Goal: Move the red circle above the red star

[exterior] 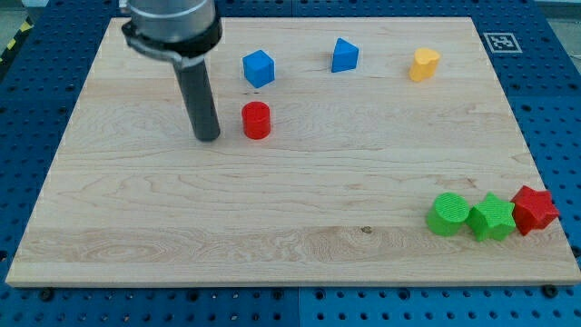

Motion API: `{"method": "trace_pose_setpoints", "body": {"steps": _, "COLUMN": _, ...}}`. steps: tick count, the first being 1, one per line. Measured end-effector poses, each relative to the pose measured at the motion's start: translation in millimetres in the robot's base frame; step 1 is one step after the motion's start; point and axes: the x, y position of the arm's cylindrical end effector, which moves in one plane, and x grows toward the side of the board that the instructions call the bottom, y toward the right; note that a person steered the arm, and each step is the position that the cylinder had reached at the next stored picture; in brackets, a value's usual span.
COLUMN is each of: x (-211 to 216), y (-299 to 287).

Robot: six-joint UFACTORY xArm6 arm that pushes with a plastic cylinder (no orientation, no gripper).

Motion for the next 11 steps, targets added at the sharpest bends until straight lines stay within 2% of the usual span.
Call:
{"method": "trace_pose_setpoints", "body": {"steps": 1, "x": -16, "y": 63}}
{"method": "trace_pose_setpoints", "body": {"steps": 2, "x": 1, "y": 176}}
{"method": "trace_pose_setpoints", "body": {"steps": 3, "x": 11, "y": 225}}
{"method": "trace_pose_setpoints", "body": {"steps": 4, "x": -14, "y": 187}}
{"method": "trace_pose_setpoints", "body": {"steps": 5, "x": 6, "y": 141}}
{"method": "trace_pose_setpoints", "body": {"steps": 6, "x": 51, "y": 143}}
{"method": "trace_pose_setpoints", "body": {"steps": 8, "x": 55, "y": 267}}
{"method": "trace_pose_setpoints", "body": {"steps": 9, "x": 52, "y": 272}}
{"method": "trace_pose_setpoints", "body": {"steps": 10, "x": 30, "y": 241}}
{"method": "trace_pose_setpoints", "body": {"steps": 11, "x": 9, "y": 245}}
